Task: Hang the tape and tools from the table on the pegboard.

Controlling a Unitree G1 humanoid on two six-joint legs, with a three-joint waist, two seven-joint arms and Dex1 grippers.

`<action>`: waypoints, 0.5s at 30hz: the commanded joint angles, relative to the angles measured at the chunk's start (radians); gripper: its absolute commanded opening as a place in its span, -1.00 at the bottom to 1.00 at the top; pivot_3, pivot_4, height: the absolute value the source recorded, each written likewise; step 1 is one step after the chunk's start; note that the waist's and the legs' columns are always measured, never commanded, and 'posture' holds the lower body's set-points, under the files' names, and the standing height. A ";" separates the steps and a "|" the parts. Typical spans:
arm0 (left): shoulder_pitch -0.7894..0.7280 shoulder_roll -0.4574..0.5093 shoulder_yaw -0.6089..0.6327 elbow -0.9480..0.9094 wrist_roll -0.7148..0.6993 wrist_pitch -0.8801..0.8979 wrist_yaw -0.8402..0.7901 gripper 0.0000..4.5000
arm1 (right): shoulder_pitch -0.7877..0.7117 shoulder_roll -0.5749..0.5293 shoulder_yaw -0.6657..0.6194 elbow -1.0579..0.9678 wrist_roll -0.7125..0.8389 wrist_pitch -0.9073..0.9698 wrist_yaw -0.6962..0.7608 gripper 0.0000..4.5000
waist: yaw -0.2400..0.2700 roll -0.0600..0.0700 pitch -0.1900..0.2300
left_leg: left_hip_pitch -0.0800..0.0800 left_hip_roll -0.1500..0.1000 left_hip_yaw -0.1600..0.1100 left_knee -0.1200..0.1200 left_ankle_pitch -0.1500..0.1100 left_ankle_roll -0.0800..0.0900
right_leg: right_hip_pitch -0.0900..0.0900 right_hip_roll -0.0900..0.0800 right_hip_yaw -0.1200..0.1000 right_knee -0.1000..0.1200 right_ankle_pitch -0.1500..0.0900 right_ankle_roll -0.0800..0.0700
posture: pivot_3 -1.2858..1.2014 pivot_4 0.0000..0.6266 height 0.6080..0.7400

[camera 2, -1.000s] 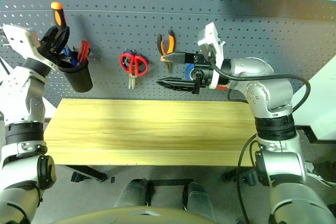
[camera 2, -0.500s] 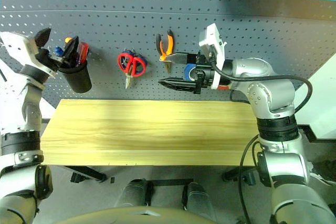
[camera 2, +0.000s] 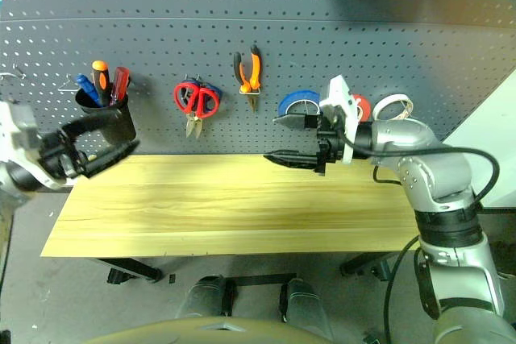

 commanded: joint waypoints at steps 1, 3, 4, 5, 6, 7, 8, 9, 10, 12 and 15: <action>-0.002 -0.046 -0.048 0.023 0.026 -0.064 -0.061 0.99 | 0.035 0.009 -0.032 -0.035 0.004 -0.052 -0.009 1.00 | 0.000 0.001 0.000 | 0.000 0.000 0.000 0.000 0.000 0.000 | 0.000 0.000 0.000 -0.001 0.000 0.000 | 0.18 -0.64 1.00; -0.004 -0.094 -0.096 0.070 0.074 -0.167 -0.126 0.99 | 0.090 0.002 -0.030 -0.011 -0.019 -0.081 -0.006 1.00 | 0.000 0.001 0.001 | 0.000 0.000 0.000 0.000 0.000 0.000 | 0.000 -0.001 0.000 -0.001 0.000 0.000 | 0.16 -0.62 1.00; -0.004 -0.105 -0.110 0.086 0.095 -0.203 -0.150 0.99 | 0.106 -0.001 -0.027 -0.004 -0.033 -0.099 -0.006 1.00 | -0.001 0.001 0.001 | 0.000 0.000 0.000 0.000 0.000 0.000 | 0.000 -0.001 0.000 -0.001 -0.001 0.000 | 0.15 -0.61 1.00; -0.006 -0.110 -0.142 0.105 0.111 -0.225 -0.196 0.99 | 0.137 -0.005 -0.017 0.018 -0.065 -0.135 -0.004 1.00 | -0.003 0.002 0.002 | 0.000 0.000 0.000 0.000 0.000 0.000 | 0.000 -0.001 0.000 -0.001 -0.001 -0.001 | 0.13 -0.60 1.00; -0.006 -0.112 -0.161 0.118 0.111 -0.224 -0.225 0.99 | 0.159 -0.005 -0.011 0.032 -0.086 -0.158 -0.004 1.00 | -0.005 0.002 0.002 | -0.001 0.000 0.000 -0.001 0.000 0.000 | -0.001 -0.001 0.000 -0.001 -0.001 -0.001 | 0.11 -0.60 1.00; -0.010 -0.119 -0.174 0.131 0.110 -0.221 -0.234 0.99 | 0.176 -0.001 -0.009 0.044 -0.098 -0.175 -0.005 1.00 | -0.008 0.003 0.002 | -0.001 0.000 0.000 0.000 0.000 0.000 | -0.001 -0.001 0.001 -0.001 -0.001 -0.001 | 0.10 -0.61 1.00; -0.017 -0.134 -0.180 0.149 0.109 -0.232 -0.240 0.99 | 0.188 0.006 -0.014 0.062 -0.104 -0.192 -0.004 1.00 | -0.013 0.004 0.003 | -0.001 0.000 0.001 0.000 0.000 0.000 | -0.001 -0.001 0.001 -0.001 -0.001 -0.001 | 0.09 -0.61 1.00; -0.023 -0.140 -0.179 0.175 0.110 -0.245 -0.254 0.99 | 0.193 0.015 -0.013 0.072 -0.107 -0.200 -0.007 1.00 | -0.021 0.004 0.003 | -0.001 0.000 0.001 0.000 0.000 0.000 | -0.001 -0.001 0.001 -0.001 -0.001 -0.001 | 0.08 -0.62 1.00; -0.026 -0.136 -0.184 0.216 0.129 -0.282 -0.287 0.99 | 0.193 0.022 -0.006 0.087 -0.122 -0.217 -0.011 1.00 | -0.029 0.004 0.004 | -0.001 0.000 0.001 0.000 0.000 0.000 | -0.001 -0.001 0.001 -0.001 -0.001 -0.001 | 0.08 -0.65 1.00; -0.036 -0.132 -0.188 0.272 0.148 -0.309 -0.315 0.99 | 0.189 0.025 0.012 0.112 -0.155 -0.255 -0.008 1.00 | -0.043 0.004 0.004 | -0.001 0.000 0.000 0.000 0.000 0.001 | -0.001 0.000 0.001 0.000 -0.001 -0.001 | 0.09 -0.65 1.00; -0.078 -0.146 -0.179 0.342 0.155 -0.327 -0.307 0.99 | 0.163 0.030 0.037 0.135 -0.185 -0.290 0.002 1.00 | -0.057 0.004 0.004 | -0.001 0.000 0.000 -0.001 -0.001 0.002 | -0.002 0.001 0.001 0.001 -0.001 -0.001 | 0.10 -0.66 1.00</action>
